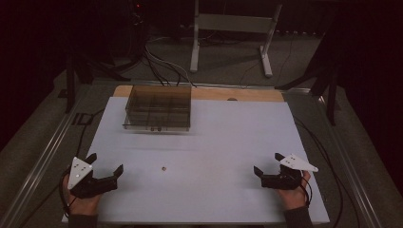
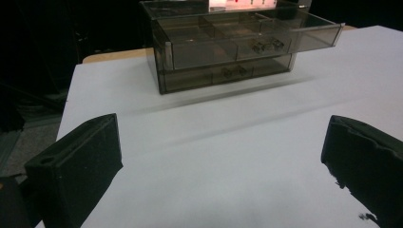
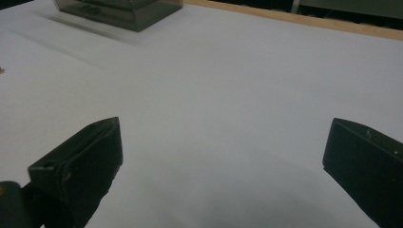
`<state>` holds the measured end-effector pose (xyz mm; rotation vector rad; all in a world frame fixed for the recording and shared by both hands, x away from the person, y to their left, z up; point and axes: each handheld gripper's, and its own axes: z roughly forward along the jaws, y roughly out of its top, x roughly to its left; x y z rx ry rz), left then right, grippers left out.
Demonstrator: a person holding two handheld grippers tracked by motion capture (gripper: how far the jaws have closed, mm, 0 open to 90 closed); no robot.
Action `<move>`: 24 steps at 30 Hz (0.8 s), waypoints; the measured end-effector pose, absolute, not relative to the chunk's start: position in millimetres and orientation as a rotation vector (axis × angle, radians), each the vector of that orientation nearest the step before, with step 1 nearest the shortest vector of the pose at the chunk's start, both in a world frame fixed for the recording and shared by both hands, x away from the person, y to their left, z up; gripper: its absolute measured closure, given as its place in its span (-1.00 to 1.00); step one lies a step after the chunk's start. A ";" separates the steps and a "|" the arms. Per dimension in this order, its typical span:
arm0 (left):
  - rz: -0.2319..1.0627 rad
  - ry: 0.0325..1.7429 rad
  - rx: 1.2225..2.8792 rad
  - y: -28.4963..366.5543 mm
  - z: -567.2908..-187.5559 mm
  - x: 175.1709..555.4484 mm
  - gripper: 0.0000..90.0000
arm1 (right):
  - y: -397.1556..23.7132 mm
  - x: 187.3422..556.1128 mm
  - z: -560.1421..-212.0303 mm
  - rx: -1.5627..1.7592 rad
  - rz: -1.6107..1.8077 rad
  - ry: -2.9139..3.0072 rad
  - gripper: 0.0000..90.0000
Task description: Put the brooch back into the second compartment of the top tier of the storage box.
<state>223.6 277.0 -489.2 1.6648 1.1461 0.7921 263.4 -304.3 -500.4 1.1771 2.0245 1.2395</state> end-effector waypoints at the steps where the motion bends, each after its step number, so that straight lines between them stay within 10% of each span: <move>1: 0.798 1.149 1.662 277.0 -488.6 223.5 -0.99 | -304.6 263.3 -500.5 1.177 1.238 2.024 -1.00; 24: 0.712 1.052 1.758 262.0 -471.2 230.2 -0.99 | -304.3 260.9 -501.0 1.189 1.223 2.006 -1.00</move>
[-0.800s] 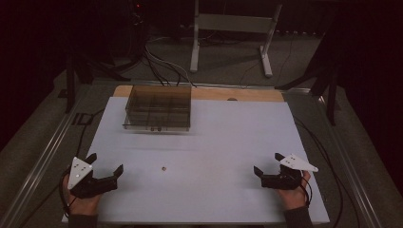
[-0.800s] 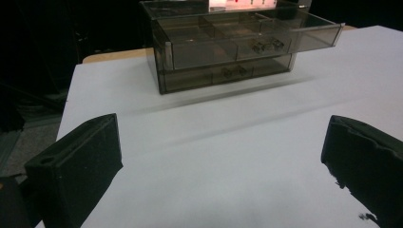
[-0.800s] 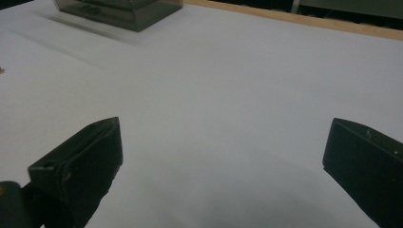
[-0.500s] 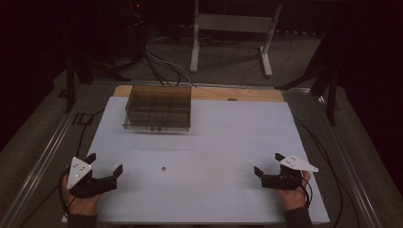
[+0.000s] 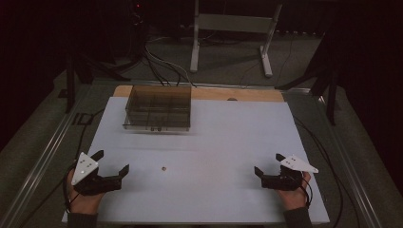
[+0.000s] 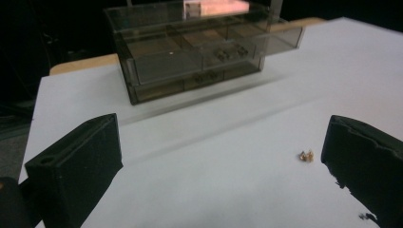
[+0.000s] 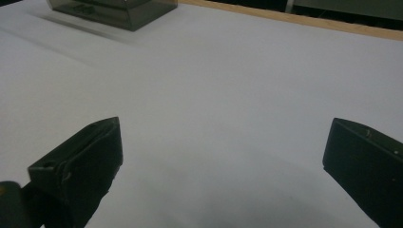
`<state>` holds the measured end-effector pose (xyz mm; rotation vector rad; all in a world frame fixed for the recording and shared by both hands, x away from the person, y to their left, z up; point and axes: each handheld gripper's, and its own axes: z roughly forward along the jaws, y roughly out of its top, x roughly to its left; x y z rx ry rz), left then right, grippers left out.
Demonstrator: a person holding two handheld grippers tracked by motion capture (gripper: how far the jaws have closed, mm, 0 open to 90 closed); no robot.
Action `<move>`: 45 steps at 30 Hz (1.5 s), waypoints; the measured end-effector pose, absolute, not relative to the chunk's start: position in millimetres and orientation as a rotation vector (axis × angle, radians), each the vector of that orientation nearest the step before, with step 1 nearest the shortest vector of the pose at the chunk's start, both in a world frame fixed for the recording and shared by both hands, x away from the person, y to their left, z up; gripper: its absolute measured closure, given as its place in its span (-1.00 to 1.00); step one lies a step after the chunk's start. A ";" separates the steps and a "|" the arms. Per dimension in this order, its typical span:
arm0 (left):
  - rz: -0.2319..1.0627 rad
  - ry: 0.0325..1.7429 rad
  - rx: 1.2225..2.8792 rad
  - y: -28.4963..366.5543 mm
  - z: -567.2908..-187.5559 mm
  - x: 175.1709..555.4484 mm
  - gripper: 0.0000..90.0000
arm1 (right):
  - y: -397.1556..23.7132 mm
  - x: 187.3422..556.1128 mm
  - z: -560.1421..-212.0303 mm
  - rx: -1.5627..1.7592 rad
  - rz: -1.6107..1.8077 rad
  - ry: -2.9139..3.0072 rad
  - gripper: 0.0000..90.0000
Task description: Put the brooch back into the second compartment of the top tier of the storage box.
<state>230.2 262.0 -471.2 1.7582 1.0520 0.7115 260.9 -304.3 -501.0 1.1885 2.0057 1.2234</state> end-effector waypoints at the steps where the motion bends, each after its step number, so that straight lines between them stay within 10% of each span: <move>1: 0.703 1.050 1.764 261.1 -471.2 231.8 -0.99 | -304.3 260.9 -501.1 1.189 1.220 2.006 -1.00; 45: 0.592 1.027 1.906 201.8 -483.5 272.1 -0.99 | -305.9 261.6 -501.3 1.206 1.206 1.991 -1.00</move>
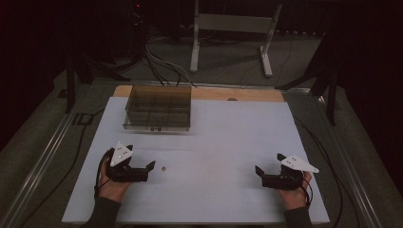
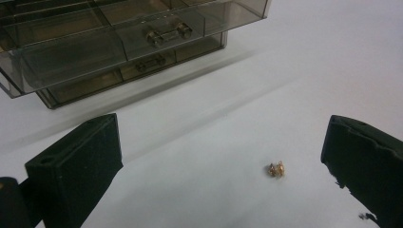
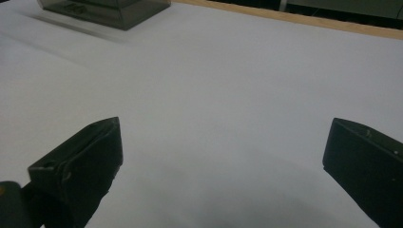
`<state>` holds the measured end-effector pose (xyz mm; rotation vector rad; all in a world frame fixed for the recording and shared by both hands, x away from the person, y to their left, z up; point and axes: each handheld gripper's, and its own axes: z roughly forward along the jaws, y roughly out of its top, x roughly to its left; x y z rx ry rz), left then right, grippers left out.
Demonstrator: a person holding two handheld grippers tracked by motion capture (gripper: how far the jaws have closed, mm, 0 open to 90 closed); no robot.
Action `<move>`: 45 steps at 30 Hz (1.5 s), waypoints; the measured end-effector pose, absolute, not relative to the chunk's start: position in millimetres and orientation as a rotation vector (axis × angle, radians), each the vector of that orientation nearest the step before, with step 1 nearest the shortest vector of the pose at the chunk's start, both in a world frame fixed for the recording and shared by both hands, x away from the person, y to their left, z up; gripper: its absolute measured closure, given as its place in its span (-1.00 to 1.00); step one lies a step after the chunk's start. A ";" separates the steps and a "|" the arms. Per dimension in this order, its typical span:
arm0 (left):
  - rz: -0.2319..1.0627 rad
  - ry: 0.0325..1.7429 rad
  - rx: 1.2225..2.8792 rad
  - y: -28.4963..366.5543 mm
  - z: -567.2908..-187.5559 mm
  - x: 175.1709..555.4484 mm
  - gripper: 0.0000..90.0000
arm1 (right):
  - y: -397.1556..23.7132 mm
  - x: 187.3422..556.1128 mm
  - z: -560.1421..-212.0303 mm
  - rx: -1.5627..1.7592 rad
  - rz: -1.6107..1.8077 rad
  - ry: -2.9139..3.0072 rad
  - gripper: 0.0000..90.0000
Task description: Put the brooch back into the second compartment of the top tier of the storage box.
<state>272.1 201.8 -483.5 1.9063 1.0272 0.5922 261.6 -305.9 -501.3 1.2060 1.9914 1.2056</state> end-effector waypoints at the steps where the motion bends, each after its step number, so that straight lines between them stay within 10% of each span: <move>1: 0.594 1.029 1.904 200.7 -483.7 272.5 -0.99 | -305.8 261.6 -501.3 1.207 1.205 1.991 -1.00; 33: 0.578 1.112 1.966 161.5 -505.3 280.8 -0.97 | -306.7 260.7 -501.2 1.207 1.207 1.994 -1.00; 45: 0.520 1.145 2.066 149.3 -515.4 284.6 -0.39 | -307.1 260.4 -501.2 1.209 1.207 1.995 -1.00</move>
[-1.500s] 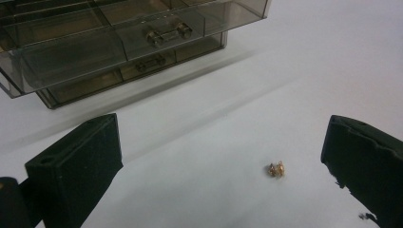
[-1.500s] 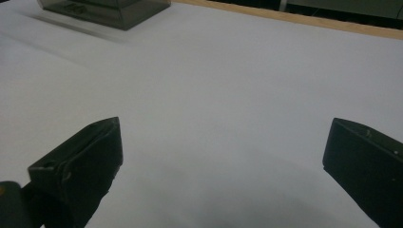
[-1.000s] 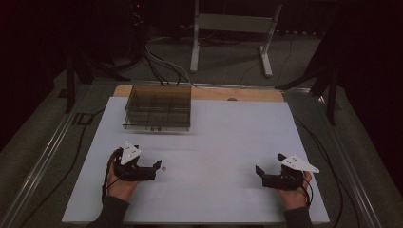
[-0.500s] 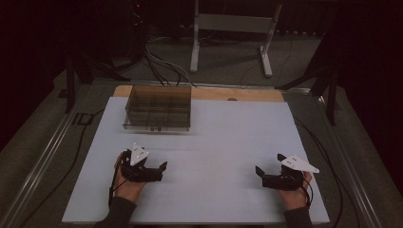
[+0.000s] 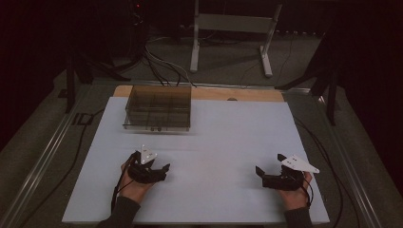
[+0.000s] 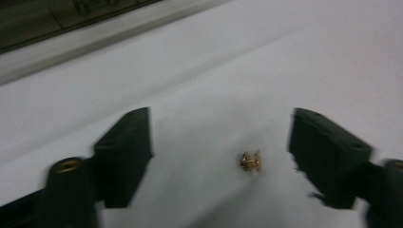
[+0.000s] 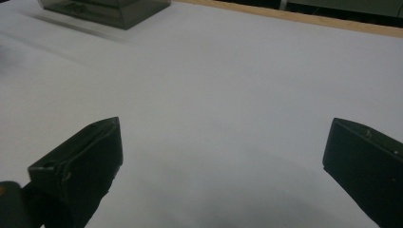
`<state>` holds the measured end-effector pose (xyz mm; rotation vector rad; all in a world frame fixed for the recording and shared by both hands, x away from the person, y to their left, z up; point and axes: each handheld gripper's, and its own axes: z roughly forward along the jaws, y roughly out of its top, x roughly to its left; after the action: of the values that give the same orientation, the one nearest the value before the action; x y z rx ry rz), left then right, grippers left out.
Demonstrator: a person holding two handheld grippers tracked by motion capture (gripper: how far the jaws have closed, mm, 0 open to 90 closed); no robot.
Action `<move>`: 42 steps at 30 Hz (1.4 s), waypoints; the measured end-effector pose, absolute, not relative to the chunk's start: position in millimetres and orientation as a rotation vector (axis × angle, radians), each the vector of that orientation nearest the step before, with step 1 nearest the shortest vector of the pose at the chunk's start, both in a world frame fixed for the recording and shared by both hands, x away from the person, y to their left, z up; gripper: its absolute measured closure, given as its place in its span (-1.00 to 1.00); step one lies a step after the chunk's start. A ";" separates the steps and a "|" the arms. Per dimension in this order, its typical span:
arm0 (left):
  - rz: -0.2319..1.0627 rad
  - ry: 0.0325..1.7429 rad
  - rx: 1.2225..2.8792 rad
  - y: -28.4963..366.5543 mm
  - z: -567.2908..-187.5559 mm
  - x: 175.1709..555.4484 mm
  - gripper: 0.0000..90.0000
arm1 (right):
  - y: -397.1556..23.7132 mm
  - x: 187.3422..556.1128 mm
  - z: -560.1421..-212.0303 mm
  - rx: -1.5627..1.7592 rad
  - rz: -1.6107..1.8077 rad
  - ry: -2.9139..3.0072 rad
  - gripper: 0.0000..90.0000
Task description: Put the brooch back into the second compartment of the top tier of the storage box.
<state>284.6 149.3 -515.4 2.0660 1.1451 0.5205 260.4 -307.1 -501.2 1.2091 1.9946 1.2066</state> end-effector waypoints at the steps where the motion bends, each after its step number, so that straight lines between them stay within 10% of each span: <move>1: 0.509 1.147 2.069 149.3 -516.0 284.8 -0.28 | -307.1 260.4 -501.1 1.210 1.207 1.994 -1.00; 16: 0.402 1.133 2.132 144.7 -522.9 285.9 0.64 | -307.7 260.1 -500.8 1.213 1.205 1.992 -1.00; 42: 0.369 1.130 2.114 148.9 -519.1 285.2 0.80 | -307.9 260.1 -500.7 1.212 1.200 1.987 -0.99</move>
<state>285.2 148.9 -519.1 2.1138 1.1301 0.3695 260.1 -307.9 -500.7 1.2117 1.9875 1.2004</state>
